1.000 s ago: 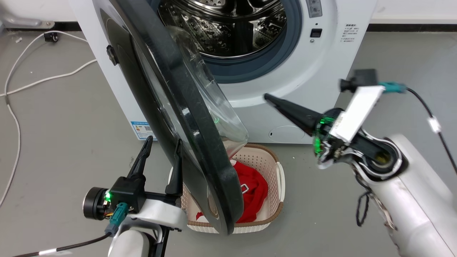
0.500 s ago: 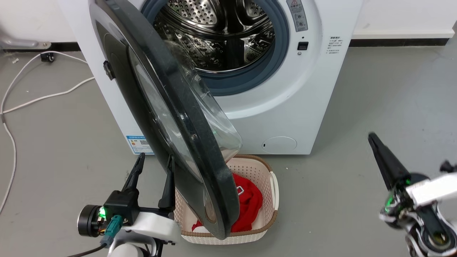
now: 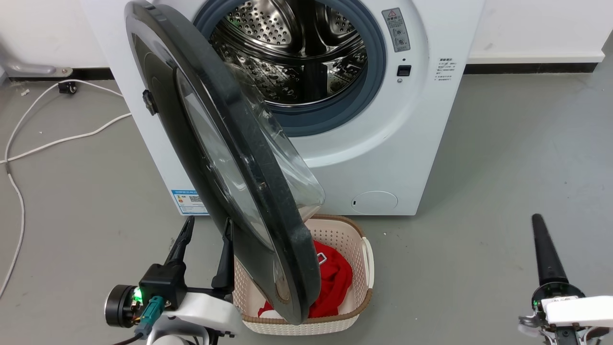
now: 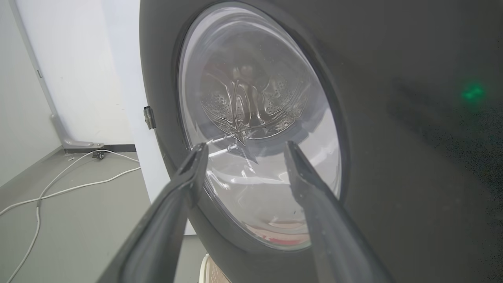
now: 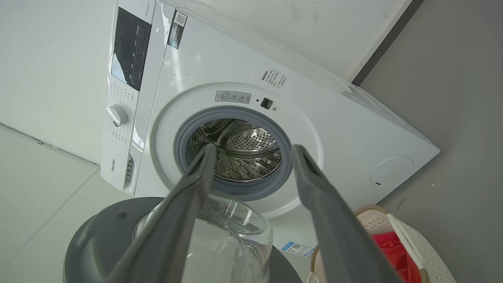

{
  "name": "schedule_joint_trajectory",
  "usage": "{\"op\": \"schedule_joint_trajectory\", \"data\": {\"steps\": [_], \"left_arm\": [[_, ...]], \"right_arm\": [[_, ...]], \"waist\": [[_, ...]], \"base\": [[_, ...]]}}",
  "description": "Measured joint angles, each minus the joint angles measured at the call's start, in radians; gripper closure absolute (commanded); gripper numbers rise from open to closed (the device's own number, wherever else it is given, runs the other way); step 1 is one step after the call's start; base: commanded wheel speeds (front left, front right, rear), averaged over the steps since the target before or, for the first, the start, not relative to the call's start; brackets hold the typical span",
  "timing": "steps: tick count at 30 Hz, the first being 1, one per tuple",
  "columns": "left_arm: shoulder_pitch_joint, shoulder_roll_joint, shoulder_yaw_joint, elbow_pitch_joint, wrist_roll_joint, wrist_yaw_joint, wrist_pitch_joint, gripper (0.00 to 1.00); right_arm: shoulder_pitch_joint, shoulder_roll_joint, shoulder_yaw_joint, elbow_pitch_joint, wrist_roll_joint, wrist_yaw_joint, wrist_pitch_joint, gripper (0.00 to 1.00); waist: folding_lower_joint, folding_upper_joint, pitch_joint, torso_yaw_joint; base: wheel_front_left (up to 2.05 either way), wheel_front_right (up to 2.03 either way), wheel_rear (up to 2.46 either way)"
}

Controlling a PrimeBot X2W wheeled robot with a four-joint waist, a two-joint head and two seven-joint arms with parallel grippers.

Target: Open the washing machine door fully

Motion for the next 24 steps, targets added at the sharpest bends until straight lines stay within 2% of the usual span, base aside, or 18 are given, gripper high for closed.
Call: {"op": "schedule_joint_trajectory", "data": {"steps": [5, 9, 15, 19, 24], "left_arm": [[0.0, 0.0, 0.0, -0.001, 0.001, 0.001, 0.0, 0.0], [0.0, 0.0, 0.0, -0.003, 0.001, 0.001, 0.0, 0.0], [0.0, 0.0, 0.002, -0.004, 0.002, 0.003, 0.0, 0.0], [-0.001, 0.0, 0.004, -0.006, 0.002, 0.006, 0.0, 0.0], [-0.002, 0.0, 0.004, -0.007, 0.003, 0.008, 0.0, 0.0]], "right_arm": [[0.0, 0.064, -0.116, 0.009, -0.266, 0.0, -0.015, 0.0], [0.0, 0.141, -0.222, -0.029, -0.583, 0.0, -0.016, 0.0], [0.024, 0.202, -0.263, -0.152, -1.011, 0.0, 0.022, 0.0], [0.074, 0.211, -0.213, -0.222, -1.222, 0.0, 0.082, 0.0], [0.116, 0.212, -0.199, -0.214, -1.28, 0.0, 0.09, 0.0]], "waist": [[0.0001, 0.0, 0.0, -0.001], [0.0001, 0.0, -0.001, 0.001], [0.0001, 0.0, 0.0, 0.003], [0.0001, 0.0, 0.0, 0.005], [0.0, 0.0, -0.001, 0.01]], "base": [[0.0, 0.0, 0.0], [0.0, 0.0, 0.0], [0.0, 0.0, 0.0], [0.0, 0.0, 0.0], [0.0, 0.0, 0.0]]}}
